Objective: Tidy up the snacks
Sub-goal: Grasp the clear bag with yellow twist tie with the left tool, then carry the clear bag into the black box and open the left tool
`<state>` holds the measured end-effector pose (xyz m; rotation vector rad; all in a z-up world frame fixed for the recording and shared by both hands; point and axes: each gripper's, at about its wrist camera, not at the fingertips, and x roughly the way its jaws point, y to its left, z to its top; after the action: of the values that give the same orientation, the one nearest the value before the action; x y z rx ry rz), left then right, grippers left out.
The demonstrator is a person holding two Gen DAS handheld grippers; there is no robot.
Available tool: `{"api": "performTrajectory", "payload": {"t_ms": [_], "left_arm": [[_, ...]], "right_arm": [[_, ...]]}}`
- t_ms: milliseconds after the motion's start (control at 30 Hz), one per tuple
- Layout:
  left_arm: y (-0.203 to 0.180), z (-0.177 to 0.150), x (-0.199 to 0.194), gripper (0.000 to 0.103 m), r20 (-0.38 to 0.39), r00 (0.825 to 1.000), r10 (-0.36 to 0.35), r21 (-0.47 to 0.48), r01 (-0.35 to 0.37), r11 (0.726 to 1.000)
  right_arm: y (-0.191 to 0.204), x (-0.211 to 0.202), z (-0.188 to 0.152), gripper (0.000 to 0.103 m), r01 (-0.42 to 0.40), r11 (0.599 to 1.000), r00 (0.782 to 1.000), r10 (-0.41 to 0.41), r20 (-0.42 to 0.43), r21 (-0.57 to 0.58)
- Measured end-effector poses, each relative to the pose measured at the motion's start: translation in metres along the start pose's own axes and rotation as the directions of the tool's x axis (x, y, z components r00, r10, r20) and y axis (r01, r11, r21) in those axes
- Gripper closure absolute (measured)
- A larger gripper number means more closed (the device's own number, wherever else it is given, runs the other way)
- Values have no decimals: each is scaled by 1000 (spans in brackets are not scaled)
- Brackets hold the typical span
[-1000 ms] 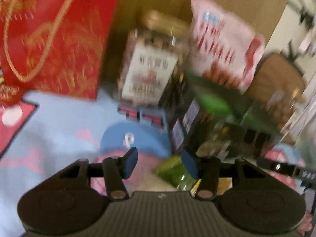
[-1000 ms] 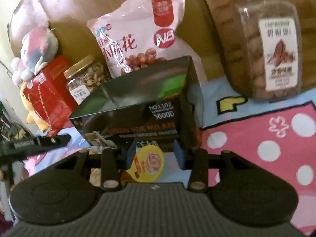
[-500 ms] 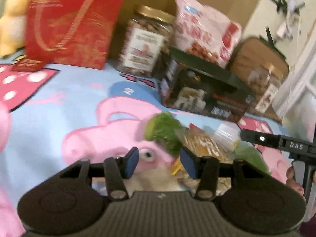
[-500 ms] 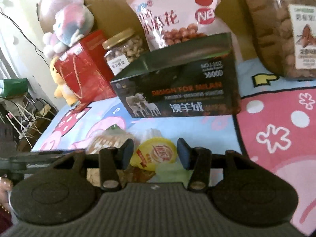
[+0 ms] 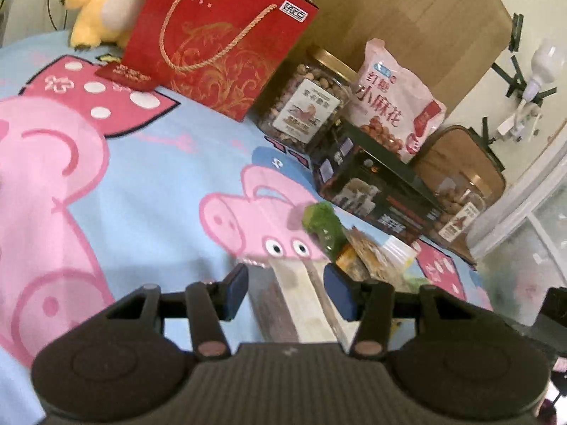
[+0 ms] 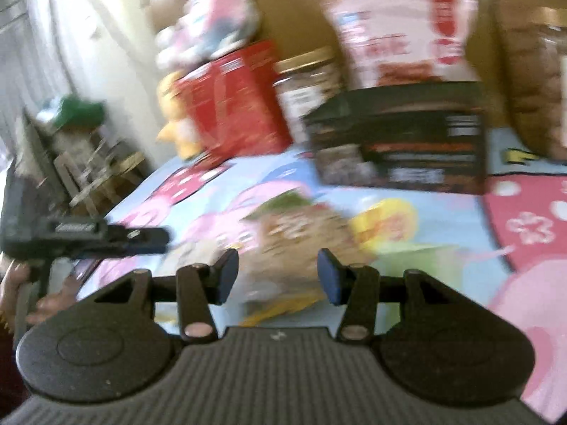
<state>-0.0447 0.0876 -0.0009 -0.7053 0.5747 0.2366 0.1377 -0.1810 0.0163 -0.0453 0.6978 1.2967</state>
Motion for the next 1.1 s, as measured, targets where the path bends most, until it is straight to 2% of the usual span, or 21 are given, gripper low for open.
{"api": "performTrajectory", "payload": {"t_ms": [133, 200, 233, 300, 433, 467, 533, 567, 600, 667, 700, 867, 1000, 1100], "left_arm": [[-3, -5, -5, 55, -8, 1000, -30, 11, 30, 999], [-4, -8, -9, 55, -11, 998, -57, 15, 57, 998], [-6, -9, -9, 51, -12, 998, -66, 19, 66, 998], [-8, -14, -9, 49, -16, 997, -69, 30, 69, 997], [-10, -25, 9, 52, -69, 997, -31, 38, 33, 999], [-10, -29, 10, 54, -51, 998, -21, 49, 24, 999], [-12, -30, 7, 57, -36, 999, -3, 71, 5, 997], [-13, -29, 4, 57, -27, 1000, 10, 76, -8, 997], [-14, -27, 1, 57, -18, 1000, 22, 80, -21, 997], [-16, -23, -8, 59, 4, 1000, 11, 83, -12, 996], [-17, -21, -12, 59, 11, 1000, -1, 83, 0, 997], [-33, -8, -17, 59, 45, 999, -18, 122, 12, 992], [-60, 17, -8, 59, 68, 997, -43, 177, 30, 984], [-90, 42, 6, 59, 96, 993, -68, 256, 41, 966]], "right_arm": [[33, 13, -5, 51, -101, 991, 994, 96, -52, -89], [48, 22, -11, 47, -94, 982, 994, 82, -78, -162], [53, 27, -14, 44, -83, 978, 994, 66, -91, -191], [60, 37, -20, 34, -70, 969, 992, 43, -117, -236], [65, 59, -31, 32, -48, 958, 986, 1, -167, -281], [68, 61, -33, 31, -39, 954, 989, -5, -145, -298], [73, 63, -36, 34, -15, 942, 991, -29, -127, -336], [75, 63, -36, 38, -5, 939, 992, -39, -120, -344], [76, 61, -36, 48, -2, 938, 993, -40, -113, -347], [77, 56, -35, 60, -4, 942, 994, -33, -106, -335], [77, 57, -34, 63, -1, 943, 995, -33, -97, -333], [79, 48, -25, 65, 41, 947, 999, -49, -18, -318], [70, 40, -10, 66, 82, 950, 996, -70, 52, -300], [60, 29, 9, 66, 136, 946, 987, -103, 127, -294]]}}
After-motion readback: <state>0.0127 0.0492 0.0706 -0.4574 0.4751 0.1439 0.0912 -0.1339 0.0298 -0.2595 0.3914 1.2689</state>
